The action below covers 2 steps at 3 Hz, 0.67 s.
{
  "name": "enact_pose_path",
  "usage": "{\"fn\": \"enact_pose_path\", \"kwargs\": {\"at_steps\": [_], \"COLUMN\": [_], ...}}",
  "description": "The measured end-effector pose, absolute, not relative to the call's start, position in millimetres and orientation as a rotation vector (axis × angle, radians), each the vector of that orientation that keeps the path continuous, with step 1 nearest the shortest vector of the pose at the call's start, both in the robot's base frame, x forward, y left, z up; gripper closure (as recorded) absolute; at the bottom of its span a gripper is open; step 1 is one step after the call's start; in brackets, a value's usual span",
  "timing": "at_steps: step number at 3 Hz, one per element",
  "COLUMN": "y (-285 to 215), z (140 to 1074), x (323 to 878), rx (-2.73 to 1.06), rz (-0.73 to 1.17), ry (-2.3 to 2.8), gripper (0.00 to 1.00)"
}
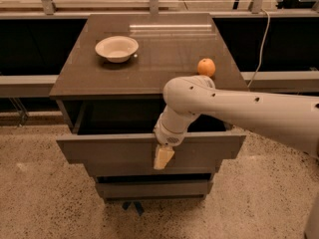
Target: Open top drawer
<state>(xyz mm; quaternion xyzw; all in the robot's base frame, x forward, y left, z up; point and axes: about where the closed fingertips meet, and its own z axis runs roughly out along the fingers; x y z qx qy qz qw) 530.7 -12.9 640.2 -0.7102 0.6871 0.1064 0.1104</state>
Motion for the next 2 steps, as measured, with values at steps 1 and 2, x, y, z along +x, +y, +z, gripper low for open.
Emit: {"fn": "enact_pose_path", "kwargs": {"at_steps": [1,2], "y": [-12.9,-12.9], "z": [641.2,644.1], "x": [530.7,530.7], "rx": [-2.087,-2.087], "rz": [0.313,0.313], "ry": [2.019,2.019], "gripper": [0.34,0.34]}}
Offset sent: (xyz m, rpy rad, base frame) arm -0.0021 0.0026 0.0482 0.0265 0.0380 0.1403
